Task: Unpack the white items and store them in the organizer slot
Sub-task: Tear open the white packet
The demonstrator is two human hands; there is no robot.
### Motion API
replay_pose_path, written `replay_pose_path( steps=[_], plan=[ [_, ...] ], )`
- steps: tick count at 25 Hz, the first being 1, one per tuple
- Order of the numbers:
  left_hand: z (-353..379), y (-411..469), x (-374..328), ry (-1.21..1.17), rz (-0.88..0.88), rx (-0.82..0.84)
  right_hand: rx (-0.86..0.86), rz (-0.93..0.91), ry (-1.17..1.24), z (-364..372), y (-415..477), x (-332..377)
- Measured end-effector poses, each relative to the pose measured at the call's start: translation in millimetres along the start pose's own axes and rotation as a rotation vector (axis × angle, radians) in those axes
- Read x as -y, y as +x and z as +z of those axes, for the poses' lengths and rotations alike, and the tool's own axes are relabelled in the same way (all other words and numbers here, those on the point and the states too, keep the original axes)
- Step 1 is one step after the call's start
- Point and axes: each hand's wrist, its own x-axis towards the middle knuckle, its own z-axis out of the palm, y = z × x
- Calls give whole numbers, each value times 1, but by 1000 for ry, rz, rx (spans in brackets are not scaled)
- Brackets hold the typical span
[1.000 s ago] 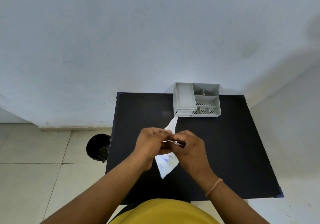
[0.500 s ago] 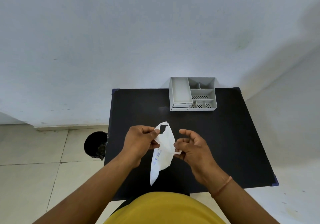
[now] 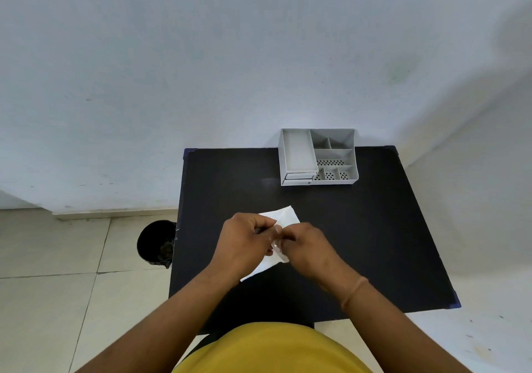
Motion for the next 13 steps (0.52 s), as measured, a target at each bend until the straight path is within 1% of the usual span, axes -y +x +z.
replay_pose_path(
  steps=[1,2,4,5,6,7,8,9,10,11,12,13],
  plan=[
    [1,0,0,54,44,2,116,45,-28,0,9,1],
    [2,-2,-1,109,83,16,186,32,-29,1,16,0],
    [2,-5,-1,145,126,84,240,-44,-51,5,22,0],
    [0,-5,1,79,106,154,249,-67,-72,9,21,0],
    [-3,-7,1,-43,59,218,238,-84,-71,12,20,-2],
    [-9,-8,0,-171,6,218,209,-96,-37,13,20,-4],
    [-16,-4,3,-252,-28,114,173,-93,-17,11,19,-9],
    [-25,3,9,-267,-54,-50,143,-86,-3,6,18,-15],
    [-37,11,17,-219,-96,-183,152,-101,-2,-1,15,-19],
    [-50,19,25,-169,-172,-215,171,-148,20,-7,10,-23],
    [-64,27,34,-200,-269,-129,203,-206,61,-15,5,-26],
    [-76,33,41,-330,-382,51,233,-230,120,-19,1,-27]
  ],
)
